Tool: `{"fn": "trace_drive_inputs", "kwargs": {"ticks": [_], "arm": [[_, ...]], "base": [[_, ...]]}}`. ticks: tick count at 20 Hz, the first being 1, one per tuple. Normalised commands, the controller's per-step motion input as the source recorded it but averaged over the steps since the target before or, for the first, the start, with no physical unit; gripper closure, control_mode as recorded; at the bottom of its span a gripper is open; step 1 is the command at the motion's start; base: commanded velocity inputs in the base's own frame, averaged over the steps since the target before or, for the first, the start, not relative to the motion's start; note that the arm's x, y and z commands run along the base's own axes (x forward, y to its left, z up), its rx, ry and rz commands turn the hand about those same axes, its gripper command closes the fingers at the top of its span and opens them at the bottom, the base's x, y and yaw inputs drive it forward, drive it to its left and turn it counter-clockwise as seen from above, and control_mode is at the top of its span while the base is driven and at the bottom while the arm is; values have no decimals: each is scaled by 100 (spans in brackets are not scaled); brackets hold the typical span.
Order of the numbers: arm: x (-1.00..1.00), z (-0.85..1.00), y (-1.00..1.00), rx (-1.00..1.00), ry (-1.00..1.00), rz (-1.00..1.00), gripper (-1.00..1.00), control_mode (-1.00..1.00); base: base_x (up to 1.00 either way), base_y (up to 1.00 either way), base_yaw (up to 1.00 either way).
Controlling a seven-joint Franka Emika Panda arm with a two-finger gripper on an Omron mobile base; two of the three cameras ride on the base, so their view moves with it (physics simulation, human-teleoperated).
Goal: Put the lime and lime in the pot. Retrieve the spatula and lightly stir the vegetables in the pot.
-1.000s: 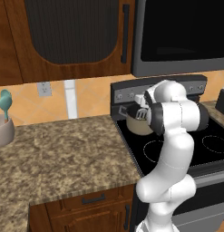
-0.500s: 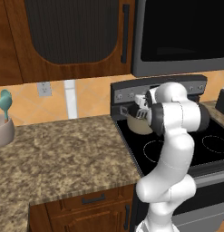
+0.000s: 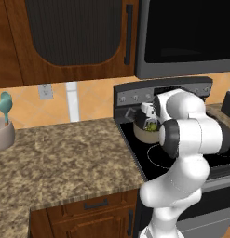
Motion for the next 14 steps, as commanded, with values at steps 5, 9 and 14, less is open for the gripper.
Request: {"fn": "trace_drive_inputs", "kwargs": {"ticks": [5,9,14], "arm": [[10,-1,0,8,-3,-3,100,-100],[38,0,0,14,-27,-9,100,-100],[9,25,-2,5,-7,-12,100,-100]], "base": [[0,0,0],[0,0,0],[0,0,0]]}}
